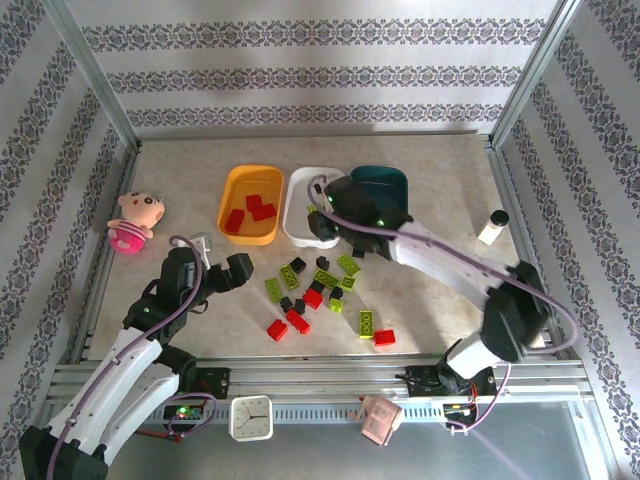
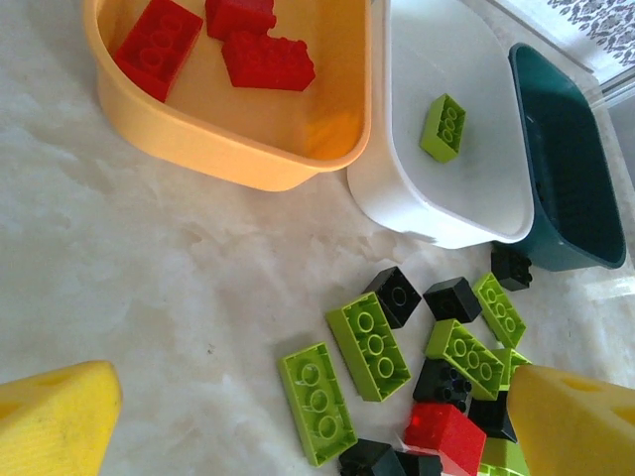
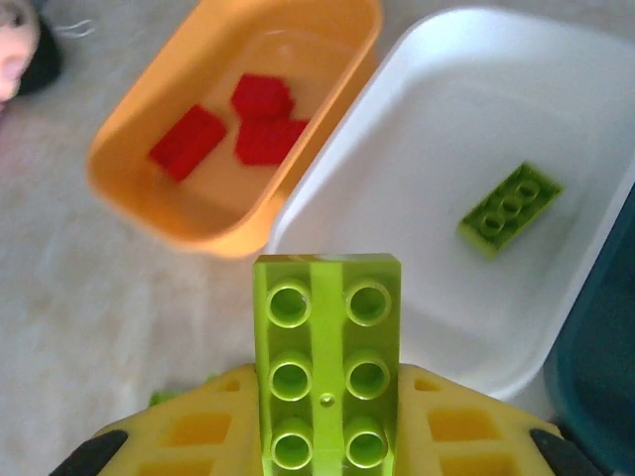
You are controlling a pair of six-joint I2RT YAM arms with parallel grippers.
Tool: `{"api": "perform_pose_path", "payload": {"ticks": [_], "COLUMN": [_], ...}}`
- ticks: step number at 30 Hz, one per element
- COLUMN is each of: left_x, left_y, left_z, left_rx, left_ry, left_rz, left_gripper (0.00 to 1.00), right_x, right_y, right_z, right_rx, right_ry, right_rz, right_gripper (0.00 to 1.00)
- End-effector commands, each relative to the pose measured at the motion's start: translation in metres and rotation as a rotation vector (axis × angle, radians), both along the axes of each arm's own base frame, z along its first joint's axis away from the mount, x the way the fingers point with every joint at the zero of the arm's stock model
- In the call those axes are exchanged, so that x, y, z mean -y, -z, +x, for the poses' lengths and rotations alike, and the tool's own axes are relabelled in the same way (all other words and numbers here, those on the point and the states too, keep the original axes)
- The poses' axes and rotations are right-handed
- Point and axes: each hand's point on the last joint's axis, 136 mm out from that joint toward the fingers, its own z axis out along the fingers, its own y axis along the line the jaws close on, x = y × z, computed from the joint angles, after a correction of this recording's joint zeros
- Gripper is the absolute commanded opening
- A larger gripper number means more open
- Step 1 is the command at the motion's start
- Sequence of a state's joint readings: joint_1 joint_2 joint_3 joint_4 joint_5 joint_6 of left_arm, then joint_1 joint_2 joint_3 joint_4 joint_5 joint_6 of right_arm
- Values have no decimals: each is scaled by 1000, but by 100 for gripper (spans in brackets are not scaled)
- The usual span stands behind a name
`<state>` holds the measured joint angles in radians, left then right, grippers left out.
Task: Sort the legos into containers by color
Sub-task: Place the lego in the container.
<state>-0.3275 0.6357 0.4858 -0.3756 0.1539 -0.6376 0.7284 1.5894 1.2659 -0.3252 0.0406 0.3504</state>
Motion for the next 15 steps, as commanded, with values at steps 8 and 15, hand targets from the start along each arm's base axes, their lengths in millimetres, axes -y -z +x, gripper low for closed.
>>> {"api": "perform_pose_path", "payload": {"ticks": [8, 15], "left_x": [8, 14], "left_y": [17, 20], "left_z": [-9, -11], "left_rx": [-58, -77], "left_ry": [28, 63], "left_rz": [-37, -54], "left_gripper": [100, 100], "right_x": [-17, -15], "right_y": [75, 104], "right_z": [84, 99], "right_rx": [-94, -153], "right_ry": [72, 122], "right_rz": [-166, -196], "right_gripper": [24, 40]}}
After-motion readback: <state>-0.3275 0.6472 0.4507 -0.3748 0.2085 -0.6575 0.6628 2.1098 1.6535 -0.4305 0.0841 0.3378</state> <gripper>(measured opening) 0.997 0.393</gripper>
